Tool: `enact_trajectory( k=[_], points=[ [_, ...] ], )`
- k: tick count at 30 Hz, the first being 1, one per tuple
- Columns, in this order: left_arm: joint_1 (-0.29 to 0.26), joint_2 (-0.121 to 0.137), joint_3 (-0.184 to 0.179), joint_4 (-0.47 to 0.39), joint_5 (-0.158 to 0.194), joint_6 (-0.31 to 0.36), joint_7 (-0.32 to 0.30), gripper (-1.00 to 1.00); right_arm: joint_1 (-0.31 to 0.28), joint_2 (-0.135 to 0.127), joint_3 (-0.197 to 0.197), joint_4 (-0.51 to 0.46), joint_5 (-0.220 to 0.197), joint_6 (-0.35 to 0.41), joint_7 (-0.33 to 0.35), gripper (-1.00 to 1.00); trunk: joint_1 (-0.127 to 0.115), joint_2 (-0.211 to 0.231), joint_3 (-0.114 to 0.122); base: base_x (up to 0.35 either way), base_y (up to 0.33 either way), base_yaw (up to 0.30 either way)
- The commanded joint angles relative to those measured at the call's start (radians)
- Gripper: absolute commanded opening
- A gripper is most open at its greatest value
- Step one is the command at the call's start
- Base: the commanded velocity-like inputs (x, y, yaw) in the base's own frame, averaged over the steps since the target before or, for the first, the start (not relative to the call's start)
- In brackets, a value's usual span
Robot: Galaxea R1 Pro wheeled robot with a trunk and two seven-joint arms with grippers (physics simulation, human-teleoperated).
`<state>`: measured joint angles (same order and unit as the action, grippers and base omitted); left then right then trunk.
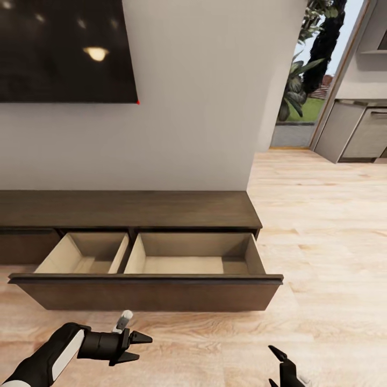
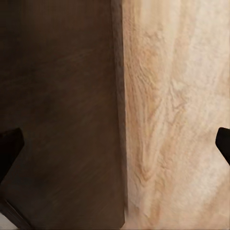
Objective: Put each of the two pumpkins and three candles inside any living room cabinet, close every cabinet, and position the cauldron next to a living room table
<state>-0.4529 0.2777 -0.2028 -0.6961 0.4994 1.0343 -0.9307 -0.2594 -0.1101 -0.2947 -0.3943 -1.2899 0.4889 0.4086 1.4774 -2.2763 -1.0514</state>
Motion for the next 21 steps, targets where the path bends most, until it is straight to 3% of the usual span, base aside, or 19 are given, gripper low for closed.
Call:
enact_trajectory(
  k=[1,11,21],
  points=[
    [0.0,0.0,0.0,0.0,-0.001,0.0,0.0,1.0,0.0,-0.001,-0.001,0.0,-0.001,0.0,0.0,1.0,-0.004,0.007,0.003,0.0,0.0,0.0],
    [0.0,0.0,0.002,0.0,-0.001,0.0,0.002,1.0,0.001,0.0,-0.004,0.003,0.003,-0.009,-0.006,1.0,-0.042,0.077,0.035,0.0,0.0,0.0],
    [0.0,-0.003,0.0,0.0,-0.001,0.0,0.005,1.0,0.002,0.0,-0.003,0.087,0.003,-0.01,0.006,1.0,-0.081,0.147,0.066,0.0,0.0,0.0]
  ],
)
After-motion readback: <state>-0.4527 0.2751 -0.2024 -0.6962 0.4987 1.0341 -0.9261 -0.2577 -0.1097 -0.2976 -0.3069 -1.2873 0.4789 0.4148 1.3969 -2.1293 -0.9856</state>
